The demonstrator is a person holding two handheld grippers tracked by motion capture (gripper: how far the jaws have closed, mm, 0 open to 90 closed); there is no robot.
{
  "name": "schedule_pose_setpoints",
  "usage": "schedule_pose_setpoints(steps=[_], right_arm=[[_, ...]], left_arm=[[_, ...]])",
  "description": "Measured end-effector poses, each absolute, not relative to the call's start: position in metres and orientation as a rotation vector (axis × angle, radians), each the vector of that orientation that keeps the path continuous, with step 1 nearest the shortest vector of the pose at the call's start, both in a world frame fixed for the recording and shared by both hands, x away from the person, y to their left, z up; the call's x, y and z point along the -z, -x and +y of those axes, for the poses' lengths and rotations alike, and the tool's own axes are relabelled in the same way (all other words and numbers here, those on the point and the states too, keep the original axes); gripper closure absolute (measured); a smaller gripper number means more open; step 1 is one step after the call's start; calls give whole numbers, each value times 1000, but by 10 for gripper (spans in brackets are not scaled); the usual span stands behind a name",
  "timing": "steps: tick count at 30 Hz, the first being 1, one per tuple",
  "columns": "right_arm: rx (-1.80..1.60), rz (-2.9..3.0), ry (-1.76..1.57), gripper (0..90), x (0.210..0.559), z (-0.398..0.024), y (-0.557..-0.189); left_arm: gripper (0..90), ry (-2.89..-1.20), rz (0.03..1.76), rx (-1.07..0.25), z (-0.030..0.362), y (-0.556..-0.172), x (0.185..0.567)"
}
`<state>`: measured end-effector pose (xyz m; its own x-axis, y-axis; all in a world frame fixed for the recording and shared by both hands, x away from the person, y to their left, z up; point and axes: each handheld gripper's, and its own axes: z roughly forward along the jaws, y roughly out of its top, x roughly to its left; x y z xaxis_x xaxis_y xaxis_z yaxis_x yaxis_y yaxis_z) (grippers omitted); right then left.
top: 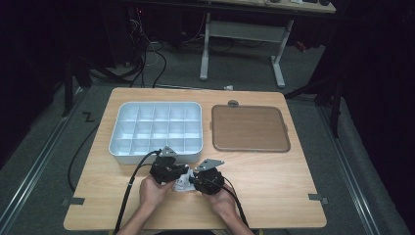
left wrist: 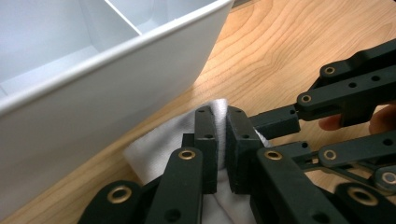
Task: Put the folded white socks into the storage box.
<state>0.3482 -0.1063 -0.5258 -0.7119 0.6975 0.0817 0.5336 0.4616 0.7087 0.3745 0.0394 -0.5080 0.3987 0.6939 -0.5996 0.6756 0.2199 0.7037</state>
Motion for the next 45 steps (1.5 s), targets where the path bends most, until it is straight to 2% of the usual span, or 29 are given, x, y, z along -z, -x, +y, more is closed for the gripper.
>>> schedule_pose_setpoints(steps=[13,20,34,37,42,45], right_arm=[[-1091,2485,-1097,743,523,-108,-348],[-1138,2444,-1107,786,509,-119,-337],[-1092,2485,-1093,818,522,-116,-340],[-1102,2478,-1093,812,520,-117,-338],[-1123,2460,-1101,805,513,-121,-334],[-1124,2447,-1101,805,510,-123,-333]], left_arm=[[850,-1507,1291,-97,35,-373,514],[850,-1513,1288,-98,35,-373,514],[844,-1524,1266,-123,33,-371,514],[818,-1502,1270,-103,36,-370,509],[692,-1440,1280,-60,41,-370,499],[656,-1427,1265,-51,44,-367,494]])
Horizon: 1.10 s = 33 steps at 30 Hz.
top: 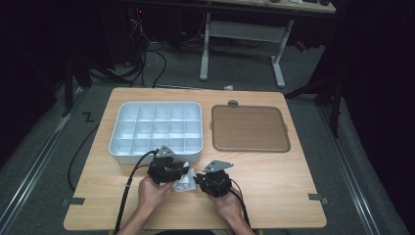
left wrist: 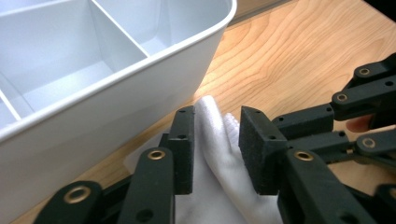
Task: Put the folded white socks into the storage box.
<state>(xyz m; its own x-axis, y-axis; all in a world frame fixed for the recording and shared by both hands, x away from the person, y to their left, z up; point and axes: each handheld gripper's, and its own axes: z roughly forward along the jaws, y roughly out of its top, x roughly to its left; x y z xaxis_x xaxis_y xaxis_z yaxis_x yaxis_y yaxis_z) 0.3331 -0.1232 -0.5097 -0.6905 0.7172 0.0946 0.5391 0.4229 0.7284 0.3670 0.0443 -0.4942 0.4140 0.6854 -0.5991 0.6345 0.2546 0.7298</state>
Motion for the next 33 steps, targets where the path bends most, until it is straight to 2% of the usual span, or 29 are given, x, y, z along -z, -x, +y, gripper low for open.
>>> schedule_pose_setpoints(steps=[9,18,29,33], right_arm=[[-1152,2414,-1100,807,496,-135,-325],[-1162,2405,-1092,808,488,-138,-322],[-1198,2421,-1019,807,472,-122,-318],[-1197,2430,-1006,770,473,-113,-319]], left_arm=[[597,-1394,1239,-56,58,-358,480],[583,-1388,1276,-70,70,-352,488],[540,-1437,1274,-76,55,-348,501],[534,-1456,1277,-91,51,-347,505]])
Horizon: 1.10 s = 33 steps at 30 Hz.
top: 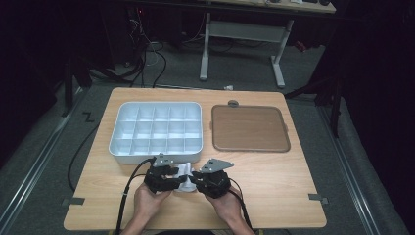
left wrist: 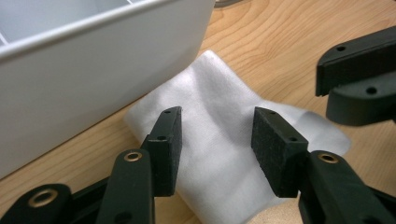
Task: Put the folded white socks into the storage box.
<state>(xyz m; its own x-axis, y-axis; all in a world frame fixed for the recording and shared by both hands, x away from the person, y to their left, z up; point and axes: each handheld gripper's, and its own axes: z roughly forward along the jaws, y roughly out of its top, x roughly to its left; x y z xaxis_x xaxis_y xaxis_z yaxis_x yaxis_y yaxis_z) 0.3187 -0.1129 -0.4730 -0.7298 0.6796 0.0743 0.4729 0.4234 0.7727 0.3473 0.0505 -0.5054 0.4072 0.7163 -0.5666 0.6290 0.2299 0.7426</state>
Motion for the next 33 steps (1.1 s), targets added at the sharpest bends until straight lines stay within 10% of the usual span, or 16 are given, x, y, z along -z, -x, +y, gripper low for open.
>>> schedule_pose_setpoints(steps=[33], right_arm=[[-1015,2489,-1019,879,518,-114,-338]], left_arm=[[509,-1452,1269,-147,56,-344,525]])
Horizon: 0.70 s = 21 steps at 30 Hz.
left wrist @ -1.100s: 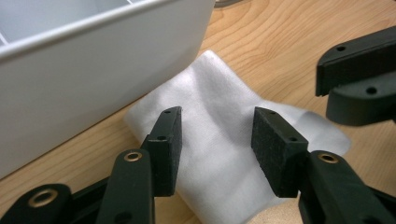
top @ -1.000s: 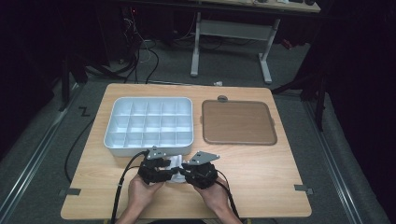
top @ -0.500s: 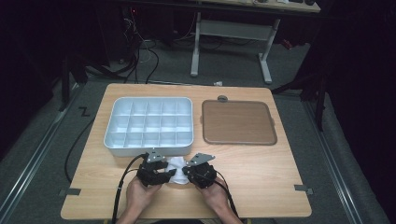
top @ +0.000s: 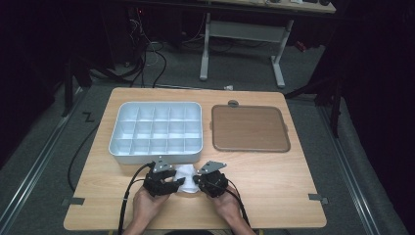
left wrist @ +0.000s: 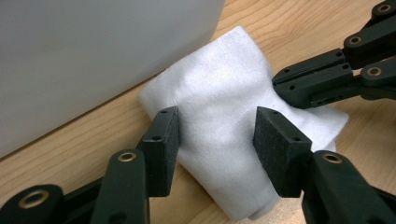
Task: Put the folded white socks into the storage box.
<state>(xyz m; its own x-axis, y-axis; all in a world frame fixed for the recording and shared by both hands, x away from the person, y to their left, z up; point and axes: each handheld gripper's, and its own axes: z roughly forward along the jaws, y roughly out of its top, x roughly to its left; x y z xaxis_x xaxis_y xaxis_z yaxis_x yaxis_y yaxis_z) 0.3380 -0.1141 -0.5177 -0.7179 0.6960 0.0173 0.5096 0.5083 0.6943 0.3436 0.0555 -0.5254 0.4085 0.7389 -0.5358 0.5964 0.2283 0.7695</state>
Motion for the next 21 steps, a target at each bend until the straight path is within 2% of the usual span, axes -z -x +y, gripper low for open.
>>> schedule_pose_setpoints(steps=[12,21], right_arm=[[-1027,2492,-1040,877,520,-111,-338],[-1068,2495,-1012,876,522,-95,-338]], left_arm=[[503,-1427,1306,-122,63,-347,525],[477,-1396,1355,-105,83,-350,524]])
